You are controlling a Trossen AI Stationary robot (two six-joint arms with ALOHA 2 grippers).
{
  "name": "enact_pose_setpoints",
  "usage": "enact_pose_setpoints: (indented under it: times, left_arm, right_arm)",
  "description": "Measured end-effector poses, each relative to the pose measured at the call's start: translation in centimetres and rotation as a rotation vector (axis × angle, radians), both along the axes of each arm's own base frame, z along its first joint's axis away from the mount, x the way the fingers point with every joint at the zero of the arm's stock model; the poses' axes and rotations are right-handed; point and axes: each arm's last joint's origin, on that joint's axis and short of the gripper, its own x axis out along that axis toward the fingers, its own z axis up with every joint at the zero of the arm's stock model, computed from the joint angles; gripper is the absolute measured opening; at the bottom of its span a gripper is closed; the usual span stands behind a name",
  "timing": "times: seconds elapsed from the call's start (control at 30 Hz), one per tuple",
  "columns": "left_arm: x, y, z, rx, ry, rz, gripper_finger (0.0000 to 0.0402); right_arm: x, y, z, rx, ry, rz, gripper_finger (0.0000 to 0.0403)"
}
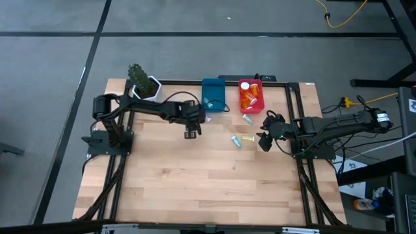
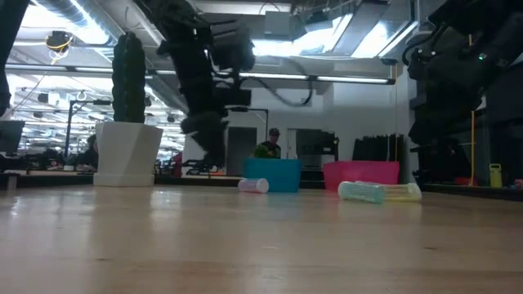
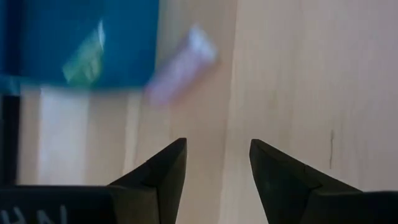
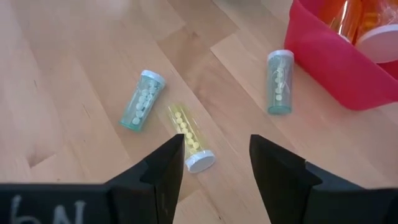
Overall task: Pick and place medicine bottles into bin by pill shape (circle, oval)
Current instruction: Put the small purple pill bottle into the blue bin
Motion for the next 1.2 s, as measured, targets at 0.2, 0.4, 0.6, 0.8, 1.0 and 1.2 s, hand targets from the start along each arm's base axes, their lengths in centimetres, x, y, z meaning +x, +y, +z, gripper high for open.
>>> enact_pose_setpoints:
  times: [0.2, 0.4, 0.6, 0.8, 1.0, 1.2]
  left_arm:
    - [1.2, 0.4, 0.8, 0.107, -0.118, -0.032, 0.0172]
    - [1.7, 0.5, 1.1, 0.124, -0.169, -0.066, 0.0172]
    - [2.2, -0.5, 1.2, 0.099, -0.177, -0.242, 0.0172]
    - [2.5, -0.8, 0.5, 0.117, -0.161, -0.278, 0.0172]
    - [3.0, -0.7, -2.1, 0.131, -0.06, -0.336, 0.0172]
    - [3.5, -0.1, -2.9, 0.257, -0.011, -0.327, 0.0172]
  right_arm:
    - [0.0, 0.0, 0.0, 0.004, 0.001, 0.005, 0.0184]
    - [0.0, 0.0, 0.0, 0.002, 0.001, 0.007, 0.0184]
    - [0.0, 0.0, 0.0, 0.003, 0.002, 0.008, 0.0184]
    - [0.0, 0.0, 0.0, 0.003, 0.002, 0.008, 0.0184]
    - [0.0, 0.1, 0.0, 0.012, -0.001, 0.015, 0.0184]
    - [0.0, 0.1, 0.0, 0.012, -0.001, 0.015, 0.0184]
